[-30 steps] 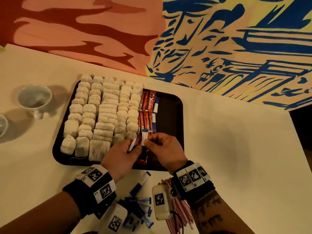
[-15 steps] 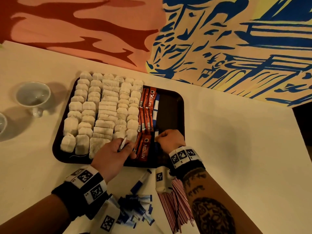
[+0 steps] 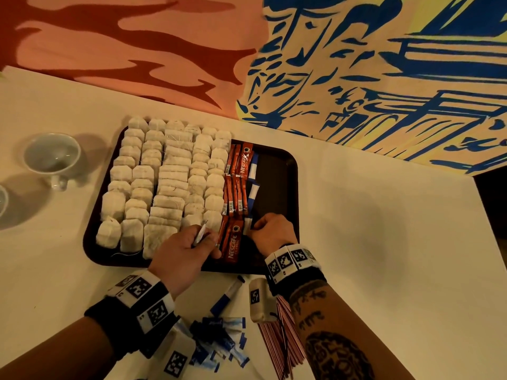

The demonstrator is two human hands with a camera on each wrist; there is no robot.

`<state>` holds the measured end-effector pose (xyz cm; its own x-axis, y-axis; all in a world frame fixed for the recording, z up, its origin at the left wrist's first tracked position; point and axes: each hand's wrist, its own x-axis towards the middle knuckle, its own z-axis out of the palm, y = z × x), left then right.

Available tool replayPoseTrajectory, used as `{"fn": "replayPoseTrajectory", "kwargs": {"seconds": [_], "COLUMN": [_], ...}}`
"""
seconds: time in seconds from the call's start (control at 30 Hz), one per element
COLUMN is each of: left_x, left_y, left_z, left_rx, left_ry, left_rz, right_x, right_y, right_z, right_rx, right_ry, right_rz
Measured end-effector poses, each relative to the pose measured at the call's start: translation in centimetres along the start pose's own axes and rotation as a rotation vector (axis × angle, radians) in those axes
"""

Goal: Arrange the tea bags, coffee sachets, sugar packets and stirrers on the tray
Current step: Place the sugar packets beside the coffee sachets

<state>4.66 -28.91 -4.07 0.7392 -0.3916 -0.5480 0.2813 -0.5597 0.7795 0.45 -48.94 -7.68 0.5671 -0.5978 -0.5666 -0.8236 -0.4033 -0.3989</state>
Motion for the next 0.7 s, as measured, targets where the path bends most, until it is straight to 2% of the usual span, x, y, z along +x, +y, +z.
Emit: {"fn": "replayPoseTrajectory", "kwargs": {"seconds": [0.17,0.33,0.7], "left_x": [0.0,0.0,0.4], "left_y": [-0.1,-0.1,-0.2], "left_z": [0.2,0.1,-0.5], "left_rx": [-0.001,-0.018,-0.047], "left_ry": [-0.01,-0.019,-0.006], "left_rz": [0.008,0.011,0.006], "right_x": [0.1,1.3,4.6], "right_y": [-0.4,-1.6,-4.6], "right_z": [-0.3,-1.8,-3.0], "right_rx": [0.022,0.064,-0.015], "right_ry": [-0.003,0.064,0.077], "right_rz": [-0.009,-0.021,-0.057]}}
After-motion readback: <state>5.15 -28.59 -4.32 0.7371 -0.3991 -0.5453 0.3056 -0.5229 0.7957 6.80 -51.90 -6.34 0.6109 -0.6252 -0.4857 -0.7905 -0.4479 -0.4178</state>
